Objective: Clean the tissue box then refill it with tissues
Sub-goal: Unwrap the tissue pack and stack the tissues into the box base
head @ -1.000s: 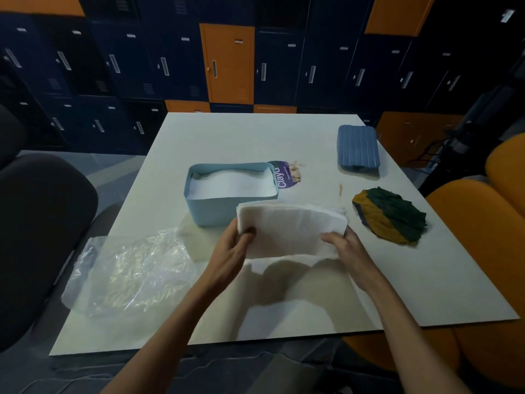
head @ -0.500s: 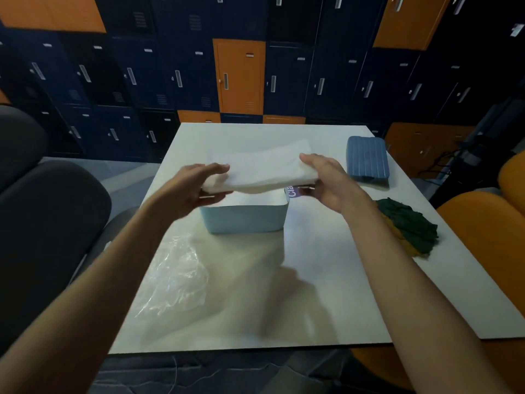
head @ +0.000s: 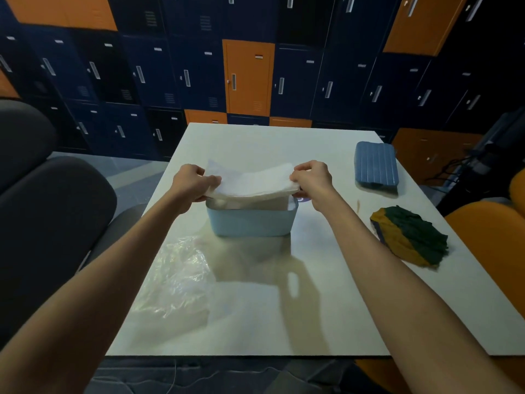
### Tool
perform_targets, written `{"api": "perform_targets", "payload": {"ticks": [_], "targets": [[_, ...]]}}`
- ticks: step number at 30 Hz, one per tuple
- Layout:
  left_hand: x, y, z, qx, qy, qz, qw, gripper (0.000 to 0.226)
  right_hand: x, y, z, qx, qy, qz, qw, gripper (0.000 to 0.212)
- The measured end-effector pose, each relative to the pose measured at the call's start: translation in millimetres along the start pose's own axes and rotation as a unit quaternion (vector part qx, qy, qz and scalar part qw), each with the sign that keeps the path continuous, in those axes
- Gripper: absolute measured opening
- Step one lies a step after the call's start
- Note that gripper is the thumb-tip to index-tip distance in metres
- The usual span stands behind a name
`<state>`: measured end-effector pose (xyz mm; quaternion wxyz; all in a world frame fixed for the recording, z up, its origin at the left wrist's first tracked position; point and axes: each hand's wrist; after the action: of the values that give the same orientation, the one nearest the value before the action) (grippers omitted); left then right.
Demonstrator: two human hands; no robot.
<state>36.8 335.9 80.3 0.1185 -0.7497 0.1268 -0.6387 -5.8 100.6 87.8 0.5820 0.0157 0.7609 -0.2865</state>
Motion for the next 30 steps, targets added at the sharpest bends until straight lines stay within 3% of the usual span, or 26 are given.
{"api": "perform_targets", "payload": {"ticks": [7, 12, 14, 17, 19, 23, 30], "targets": [[-20.9, 6.6, -5.0, 0.025, 0.034, 0.159, 0.986, 0.045, 24.2, 4.2, 2.6, 0.04, -0.04, -0.102, 0.993, 0.02], [-16.7, 12.6, -4.6, 0.051, 0.083, 0.313, 0.945, 0.058, 23.2, 2.7, 6.7, 0.043, -0.098, -0.259, 0.96, 0.024], [-16.2, 4.7, 3.4, 0.015, 0.088, 0.312, 0.946, 0.062, 20.4, 0.3, 7.4, 0.041, -0.137, -0.321, 0.936, 0.029], [-15.9, -13.9, 15.1, -0.077, 0.065, 0.333, 0.937, 0.051, 15.7, -1.2, 6.7, 0.008, -0.194, -0.399, 0.896, 0.037], [-14.8, -18.9, 16.3, -0.114, 0.039, 0.354, 0.928, 0.049, 14.2, -0.8, 5.5, -0.025, -0.181, -0.443, 0.878, 0.042], [-15.3, -13.4, 12.1, -0.112, 0.026, 0.397, 0.91, 0.05, 23.5, 4.2, 7.4, -0.091, -0.109, -0.479, 0.866, 0.048], [-16.0, -0.9, 15.2, -0.085, -0.01, 0.434, 0.897, 0.055, 34.2, 6.9, 17.0, -0.103, -0.051, -0.475, 0.872, 0.049]]}}
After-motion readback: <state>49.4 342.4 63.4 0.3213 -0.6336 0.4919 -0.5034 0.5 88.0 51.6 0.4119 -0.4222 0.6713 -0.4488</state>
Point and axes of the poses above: each hand's wrist, its own z-axis towards the middle knuckle, its own y-axis out of the palm, x = y × z, and after that the axes turned 7 degrees about -z, right-handed
